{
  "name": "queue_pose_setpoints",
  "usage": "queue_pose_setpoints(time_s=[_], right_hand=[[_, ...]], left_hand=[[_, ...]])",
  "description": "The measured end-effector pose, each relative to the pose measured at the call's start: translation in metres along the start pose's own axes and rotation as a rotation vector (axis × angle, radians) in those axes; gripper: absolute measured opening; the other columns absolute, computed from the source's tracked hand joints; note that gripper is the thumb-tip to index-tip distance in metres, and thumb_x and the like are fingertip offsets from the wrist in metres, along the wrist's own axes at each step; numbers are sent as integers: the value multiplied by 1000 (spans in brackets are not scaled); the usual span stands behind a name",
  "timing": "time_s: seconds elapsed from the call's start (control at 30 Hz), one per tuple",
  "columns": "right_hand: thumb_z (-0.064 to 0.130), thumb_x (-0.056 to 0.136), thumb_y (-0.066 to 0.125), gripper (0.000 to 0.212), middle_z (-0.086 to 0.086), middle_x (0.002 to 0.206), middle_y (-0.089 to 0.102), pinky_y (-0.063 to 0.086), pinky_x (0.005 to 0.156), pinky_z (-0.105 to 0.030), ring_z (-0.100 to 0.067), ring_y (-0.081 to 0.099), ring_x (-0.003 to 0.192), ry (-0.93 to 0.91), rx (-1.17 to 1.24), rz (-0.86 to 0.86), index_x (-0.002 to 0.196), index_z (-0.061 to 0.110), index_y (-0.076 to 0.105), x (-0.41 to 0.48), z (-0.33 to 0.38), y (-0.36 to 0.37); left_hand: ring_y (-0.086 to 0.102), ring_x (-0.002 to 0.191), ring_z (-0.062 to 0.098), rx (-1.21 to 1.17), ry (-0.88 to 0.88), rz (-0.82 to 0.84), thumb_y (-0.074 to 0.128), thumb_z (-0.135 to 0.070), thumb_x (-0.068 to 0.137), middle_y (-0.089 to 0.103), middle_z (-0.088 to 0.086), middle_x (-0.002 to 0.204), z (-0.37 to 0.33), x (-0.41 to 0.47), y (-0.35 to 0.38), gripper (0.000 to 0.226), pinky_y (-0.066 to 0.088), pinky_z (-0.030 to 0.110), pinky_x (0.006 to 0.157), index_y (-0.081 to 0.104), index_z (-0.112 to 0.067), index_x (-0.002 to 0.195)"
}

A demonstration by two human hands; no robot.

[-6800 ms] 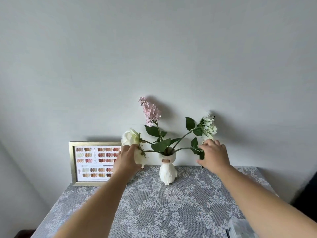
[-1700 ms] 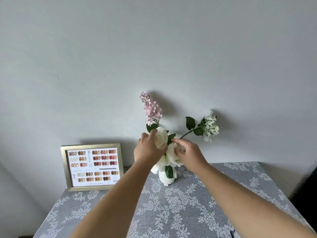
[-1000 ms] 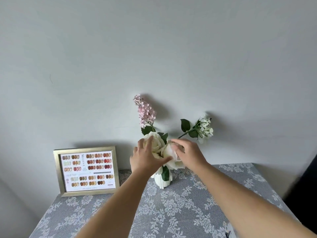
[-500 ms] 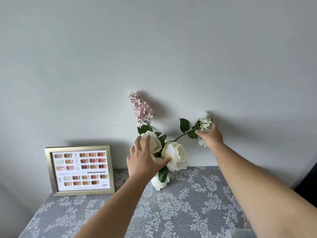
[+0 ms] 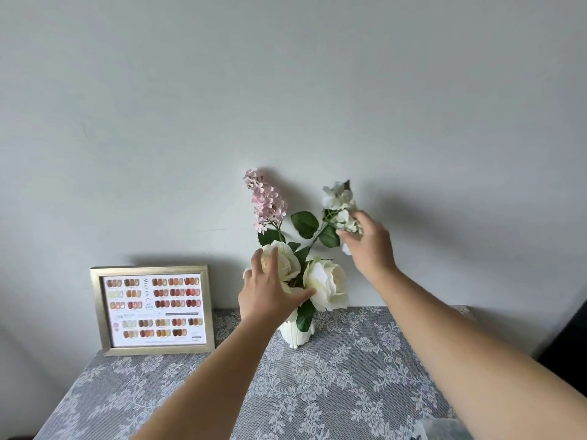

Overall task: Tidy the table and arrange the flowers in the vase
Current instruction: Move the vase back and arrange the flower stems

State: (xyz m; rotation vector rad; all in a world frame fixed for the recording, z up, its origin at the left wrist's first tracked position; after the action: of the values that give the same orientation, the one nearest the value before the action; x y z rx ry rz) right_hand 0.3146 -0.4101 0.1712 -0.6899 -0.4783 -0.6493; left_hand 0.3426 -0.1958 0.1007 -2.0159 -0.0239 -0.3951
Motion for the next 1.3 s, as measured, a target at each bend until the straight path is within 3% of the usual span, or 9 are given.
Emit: queue_pose_setpoints(time_s=[0.13, 0.3, 0.47, 0.73, 0.97, 1.17, 1.3], right_hand=[[13, 72, 75, 37, -2, 104, 67, 53, 80, -40, -19, 62, 94, -94, 64, 137, 106, 20, 62, -18, 25, 13], [18, 72, 75, 38, 12, 105, 61, 47, 72, -17, 2, 57, 78, -139, 81, 253, 106, 24, 60, -40, 37, 27], [23, 77, 71, 39, -5, 114, 64, 50, 84, -34, -18, 60, 97, -225, -102, 327, 114, 17, 58, -55, 41, 41], [14, 80, 64, 31, -9, 112, 62, 48, 80, -38, -25, 51, 109, -312, -382, 373, 111, 10, 59, -75, 38, 64], [3, 83, 53, 28, -11, 111, 61, 43, 79, -36, -26, 48, 107, -282, -509, 424, 110, 8, 59, -83, 25, 81], [28, 77, 69, 34, -6, 112, 62, 43, 83, -38, -28, 53, 102, -351, -492, 390, 108, 16, 60, -77, 28, 76], [51, 77, 58, 49, -3, 117, 60, 44, 85, -42, -24, 56, 97, -410, -551, 236, 117, 24, 52, -64, 33, 52]], left_hand=[[39, 127, 28, -49, -15, 28, 63, -77, 53, 13, -3, 150, 2, 1, -3, 110, 49, 41, 86, 11, -36, 141], [44, 123, 29, -145, 0, 53, 69, -68, 56, 16, -2, 149, 7, 1, -5, 107, 49, 42, 90, 15, -32, 141], [43, 126, 27, -246, 8, 86, 74, -62, 57, 15, -1, 150, 14, 1, -3, 108, 46, 41, 96, 17, -29, 143], [45, 122, 23, -304, 59, 64, 77, -50, 59, 24, 0, 145, 10, 0, -5, 94, 44, 39, 97, 33, -22, 136], [41, 125, 17, -344, 98, 61, 81, -49, 57, 22, -4, 146, 13, -1, -4, 102, 40, 30, 94, 26, -27, 141], [40, 126, 16, -334, 127, 95, 80, -56, 54, 14, -4, 151, 19, -1, -5, 108, 33, 24, 91, 21, -31, 142], [46, 121, 18, -241, 116, 110, 75, -66, 51, 9, -10, 153, 25, 0, -10, 111, 44, 32, 88, 19, -35, 141]])
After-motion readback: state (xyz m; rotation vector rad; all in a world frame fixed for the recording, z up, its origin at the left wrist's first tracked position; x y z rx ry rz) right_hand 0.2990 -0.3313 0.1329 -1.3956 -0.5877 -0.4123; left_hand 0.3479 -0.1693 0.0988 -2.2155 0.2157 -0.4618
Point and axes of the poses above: each hand's wrist, its own x-axis towards the middle knuckle, its own y-axis out of the palm, z = x × y, the point moved 7 cm from there along x, towards the middle knuckle
